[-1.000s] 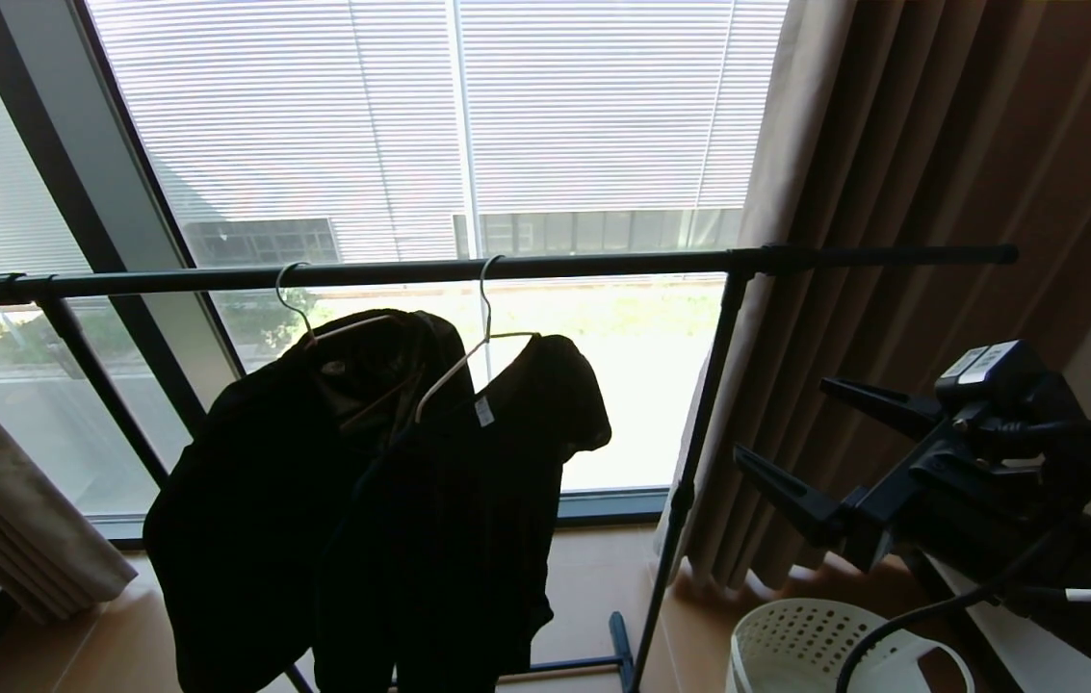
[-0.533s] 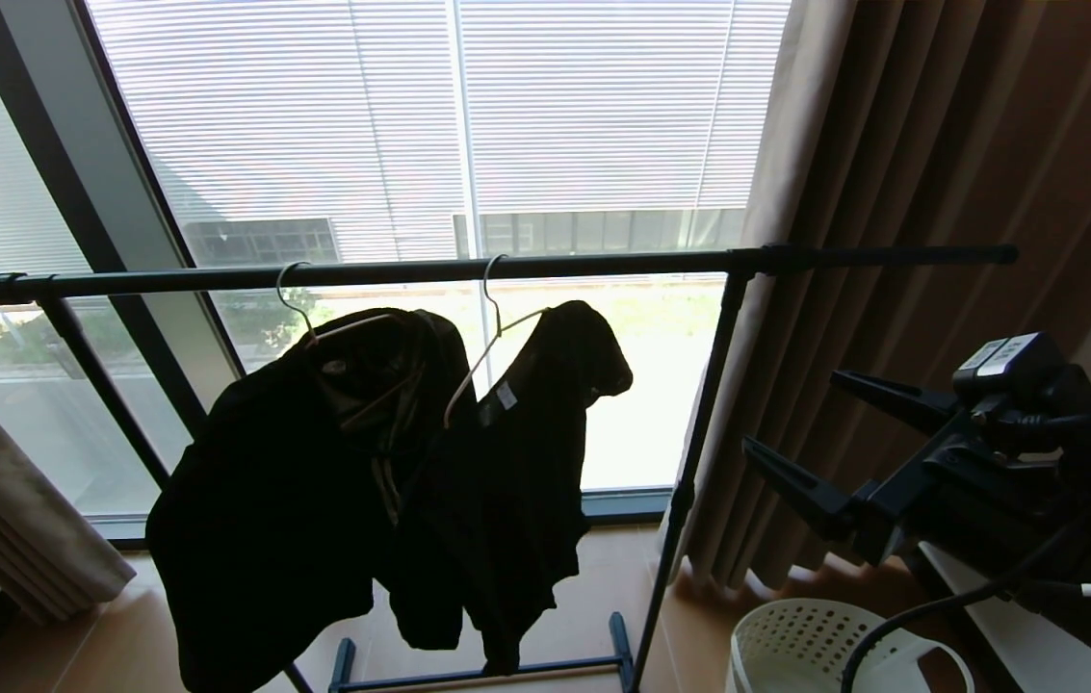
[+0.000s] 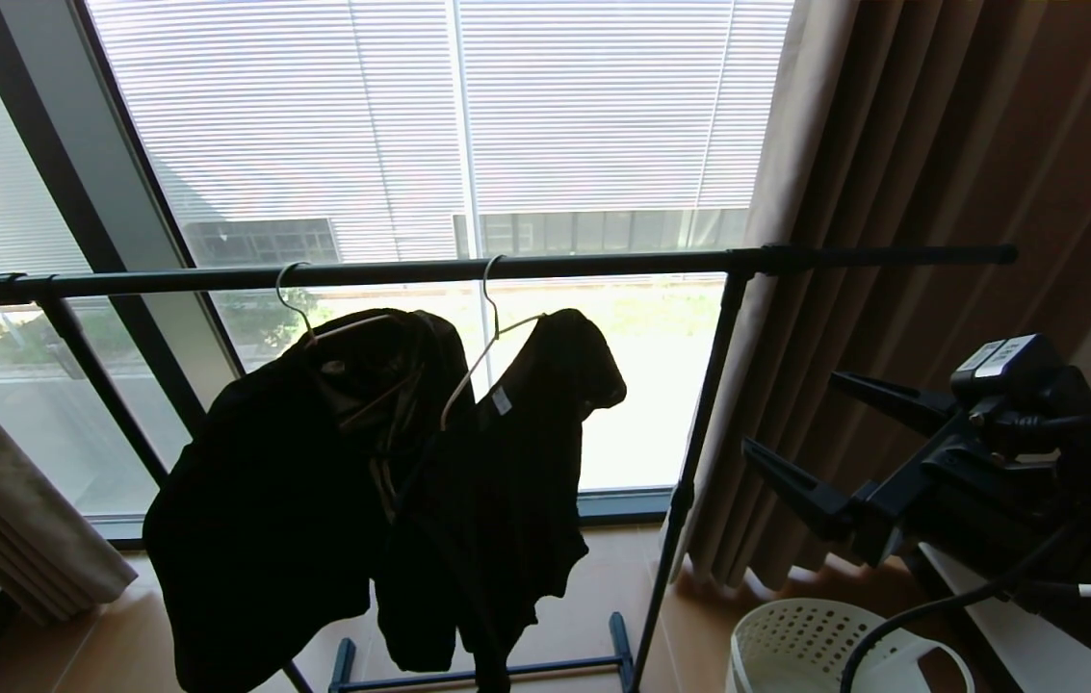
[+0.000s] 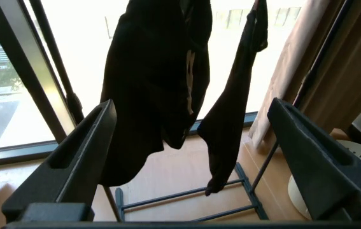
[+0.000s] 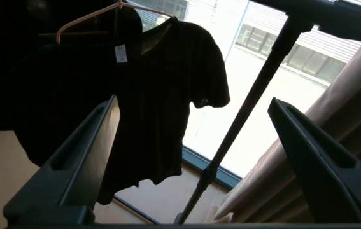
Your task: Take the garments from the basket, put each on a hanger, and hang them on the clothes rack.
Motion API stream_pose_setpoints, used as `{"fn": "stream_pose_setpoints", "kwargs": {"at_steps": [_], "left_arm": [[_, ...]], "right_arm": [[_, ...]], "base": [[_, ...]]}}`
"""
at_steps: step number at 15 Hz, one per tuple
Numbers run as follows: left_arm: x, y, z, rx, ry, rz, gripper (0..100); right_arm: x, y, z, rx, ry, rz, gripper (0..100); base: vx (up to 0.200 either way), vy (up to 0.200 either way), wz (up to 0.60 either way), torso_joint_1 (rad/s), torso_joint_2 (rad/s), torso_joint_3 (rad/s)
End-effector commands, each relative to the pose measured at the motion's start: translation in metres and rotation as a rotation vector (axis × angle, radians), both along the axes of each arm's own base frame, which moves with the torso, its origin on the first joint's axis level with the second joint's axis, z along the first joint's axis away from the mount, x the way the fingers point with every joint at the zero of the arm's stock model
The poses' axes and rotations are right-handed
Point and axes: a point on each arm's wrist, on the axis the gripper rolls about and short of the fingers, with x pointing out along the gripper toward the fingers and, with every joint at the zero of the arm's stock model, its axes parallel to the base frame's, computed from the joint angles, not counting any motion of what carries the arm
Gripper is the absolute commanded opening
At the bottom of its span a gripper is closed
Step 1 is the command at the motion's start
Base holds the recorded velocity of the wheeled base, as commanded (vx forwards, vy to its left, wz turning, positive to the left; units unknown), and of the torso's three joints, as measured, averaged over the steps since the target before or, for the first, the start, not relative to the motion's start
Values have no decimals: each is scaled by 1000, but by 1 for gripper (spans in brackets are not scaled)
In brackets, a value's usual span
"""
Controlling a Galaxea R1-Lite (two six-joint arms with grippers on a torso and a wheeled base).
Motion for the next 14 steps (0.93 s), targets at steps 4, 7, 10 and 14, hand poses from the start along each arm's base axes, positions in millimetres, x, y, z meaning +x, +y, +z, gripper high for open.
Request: {"fn": "stream_pose_setpoints", "kwargs": {"at_steps": [4,7,10,14], "left_arm": [[0,0,0,1,-2,0,100],[0,0,0,-1,-1,2,100],[0,0,0,1,-2,0,100],[0,0,0,1,-2,0,100]], "right_arm": [[-2,-1,2,5,-8,1,100],[-4,-3,4,6,-19,-6,100],[-58,-40,32,25,-70,-147,100],[-149,-108,30,-38,-84,-503,100]], "base": [[0,0,0,0,0,0],[0,0,0,0,0,0],[0,0,0,0,0,0],[0,0,0,0,0,0]]}}
